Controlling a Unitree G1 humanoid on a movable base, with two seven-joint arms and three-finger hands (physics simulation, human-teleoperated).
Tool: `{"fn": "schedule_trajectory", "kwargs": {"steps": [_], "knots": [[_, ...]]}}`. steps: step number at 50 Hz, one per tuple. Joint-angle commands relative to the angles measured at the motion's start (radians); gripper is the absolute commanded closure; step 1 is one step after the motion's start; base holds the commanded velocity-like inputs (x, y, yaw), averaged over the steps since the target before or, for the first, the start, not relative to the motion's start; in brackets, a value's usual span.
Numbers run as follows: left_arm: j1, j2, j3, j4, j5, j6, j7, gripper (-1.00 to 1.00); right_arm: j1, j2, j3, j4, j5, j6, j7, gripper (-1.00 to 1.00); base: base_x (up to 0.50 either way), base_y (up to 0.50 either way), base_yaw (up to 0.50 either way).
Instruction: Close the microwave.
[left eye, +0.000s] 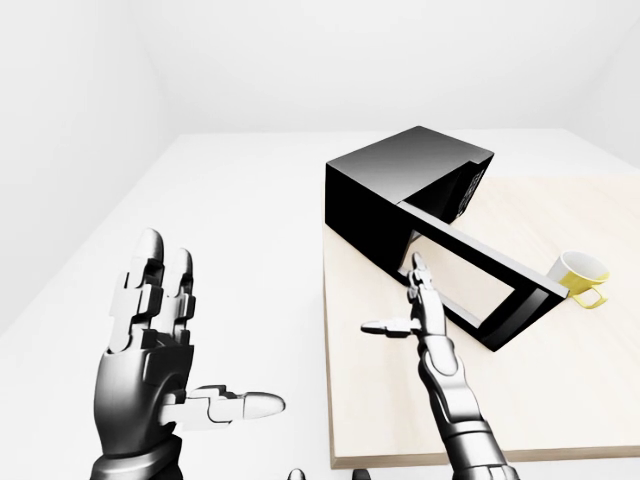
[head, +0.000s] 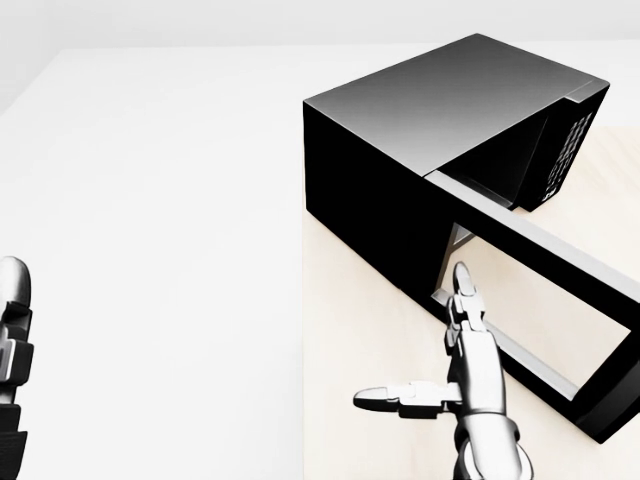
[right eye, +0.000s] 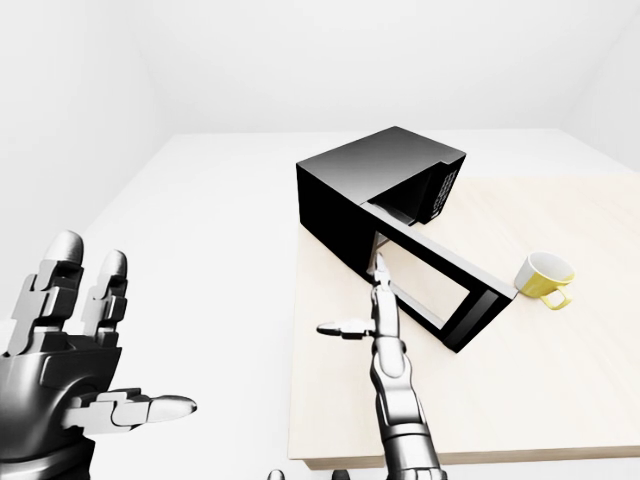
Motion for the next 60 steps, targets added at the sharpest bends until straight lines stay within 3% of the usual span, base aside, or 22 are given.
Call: {"fn": "schedule_trajectory", "kwargs": {"steps": [1, 30, 60], "knots": [[0.003, 0.003, -0.005, 0.004, 0.003, 0.0, 0.004, -1.0, -0.04, -0.015, -0.022, 0.039, 0.007, 0.0, -0.013, -1.0, 0.0, 0.0, 0.0], [-0.019, 0.0, 0.009, 0.015, 0.004, 0.0, 0.005, -1.0, -0.27, -0.084, -0.07, 0.232, 0.044, 0.0, -0.052, -1.0, 0.0, 0.0, 0.0], [-0.013, 0.001, 0.002, 0.013, 0.007, 0.0, 0.007, -1.0, -0.593, -0.137, -0.083, 0.756, 0.059, 0.0, -0.084, -1.0, 0.0, 0.0, 0.0]]}}
